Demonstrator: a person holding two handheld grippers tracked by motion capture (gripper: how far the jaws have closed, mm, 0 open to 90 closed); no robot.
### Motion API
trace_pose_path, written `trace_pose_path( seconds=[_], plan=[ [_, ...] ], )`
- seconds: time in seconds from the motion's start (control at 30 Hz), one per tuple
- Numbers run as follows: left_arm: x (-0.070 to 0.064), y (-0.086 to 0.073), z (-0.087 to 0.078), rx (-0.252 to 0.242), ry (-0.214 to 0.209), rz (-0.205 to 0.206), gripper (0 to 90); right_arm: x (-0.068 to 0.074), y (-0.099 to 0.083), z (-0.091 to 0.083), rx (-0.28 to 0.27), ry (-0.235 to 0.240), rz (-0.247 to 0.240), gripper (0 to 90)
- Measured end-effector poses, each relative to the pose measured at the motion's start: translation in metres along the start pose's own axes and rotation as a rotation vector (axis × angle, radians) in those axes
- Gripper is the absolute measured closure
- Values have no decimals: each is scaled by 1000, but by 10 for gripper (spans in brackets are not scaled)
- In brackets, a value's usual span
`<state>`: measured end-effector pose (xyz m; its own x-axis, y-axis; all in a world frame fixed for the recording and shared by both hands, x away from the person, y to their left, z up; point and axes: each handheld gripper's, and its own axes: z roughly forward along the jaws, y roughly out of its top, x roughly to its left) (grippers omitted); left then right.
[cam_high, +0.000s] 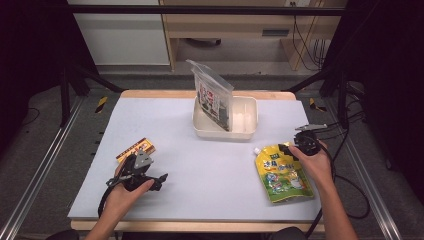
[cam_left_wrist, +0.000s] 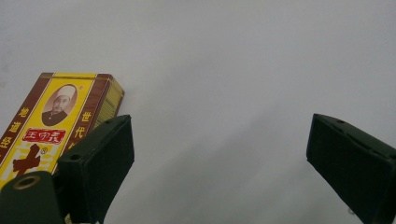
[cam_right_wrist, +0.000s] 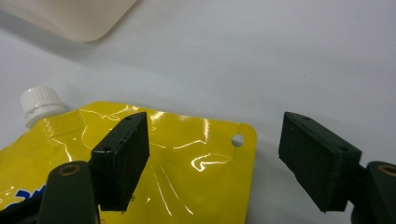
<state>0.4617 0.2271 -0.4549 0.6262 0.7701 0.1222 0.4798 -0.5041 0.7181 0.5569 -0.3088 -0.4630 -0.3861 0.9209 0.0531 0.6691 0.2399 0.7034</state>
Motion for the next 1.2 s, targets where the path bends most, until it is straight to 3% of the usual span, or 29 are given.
trace_pose_path(
  seconds=[0.57, 1.2],
  plan=[
    [-1, 0, 1, -1, -2, -1, 75, 0, -7, 5, 47, 48, 22, 350],
    [-1, 0, 0, 5, 6, 10, 77, 11, -5, -15, -19, 37, -35, 465]
  ],
)
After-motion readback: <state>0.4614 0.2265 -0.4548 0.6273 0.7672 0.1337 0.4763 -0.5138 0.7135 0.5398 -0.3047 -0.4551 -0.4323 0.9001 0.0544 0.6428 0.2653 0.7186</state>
